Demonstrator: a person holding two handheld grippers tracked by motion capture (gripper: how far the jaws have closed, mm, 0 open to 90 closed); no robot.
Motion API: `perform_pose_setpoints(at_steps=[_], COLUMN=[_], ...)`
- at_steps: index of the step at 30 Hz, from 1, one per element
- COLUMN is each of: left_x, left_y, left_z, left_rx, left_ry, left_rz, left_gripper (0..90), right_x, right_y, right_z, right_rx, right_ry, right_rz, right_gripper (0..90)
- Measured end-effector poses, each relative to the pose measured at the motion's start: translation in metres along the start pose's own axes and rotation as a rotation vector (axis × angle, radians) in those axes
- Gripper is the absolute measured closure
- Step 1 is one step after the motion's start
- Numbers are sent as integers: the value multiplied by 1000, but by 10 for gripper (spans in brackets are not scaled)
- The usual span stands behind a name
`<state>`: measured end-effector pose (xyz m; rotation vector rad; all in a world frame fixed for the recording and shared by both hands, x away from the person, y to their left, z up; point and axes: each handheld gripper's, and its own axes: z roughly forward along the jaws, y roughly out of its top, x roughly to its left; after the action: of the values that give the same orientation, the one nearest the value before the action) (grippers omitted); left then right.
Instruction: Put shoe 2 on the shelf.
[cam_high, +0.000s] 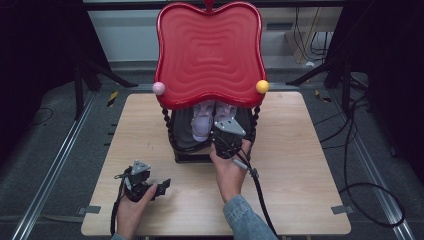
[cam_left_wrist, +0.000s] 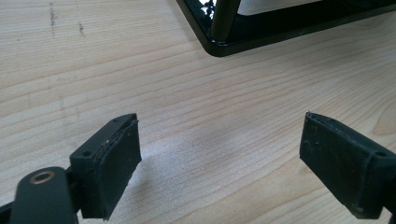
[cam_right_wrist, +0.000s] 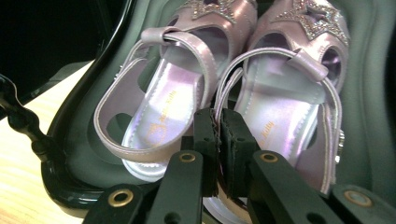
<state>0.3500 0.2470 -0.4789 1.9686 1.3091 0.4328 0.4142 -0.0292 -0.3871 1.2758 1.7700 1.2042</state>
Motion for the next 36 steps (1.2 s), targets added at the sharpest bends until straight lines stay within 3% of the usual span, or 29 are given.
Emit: perform_pose_setpoints(at_steps=[8, 19, 24, 26, 30, 36], left_x=[0, 1, 2, 1, 1, 5], left_y=[0, -1, -1, -2, -2, -6], left_z=[0, -1, 1, 1, 1, 6], left_rx=[0, -11, -10, -10, -18, -2], left_ry=[-2, 9, 20, 33, 41, 47], left_rz=[1, -1, 10, 22, 34, 30], left_gripper=[118, 104, 82, 76, 70, 63], right_x=[2, -5, -10, -14, -25, -53], right_y=[0, -3, -13, -19, -33, -57], right_z=[3, -19, -38, -46, -66, -81], right_rx=[-9, -40, -39, -20, -30, 9], right_ry=[12, 36, 81, 88, 85, 72], right_rz=[-12, -32, -45, -57, -89, -98], right_gripper=[832, 406, 215, 177, 147, 118])
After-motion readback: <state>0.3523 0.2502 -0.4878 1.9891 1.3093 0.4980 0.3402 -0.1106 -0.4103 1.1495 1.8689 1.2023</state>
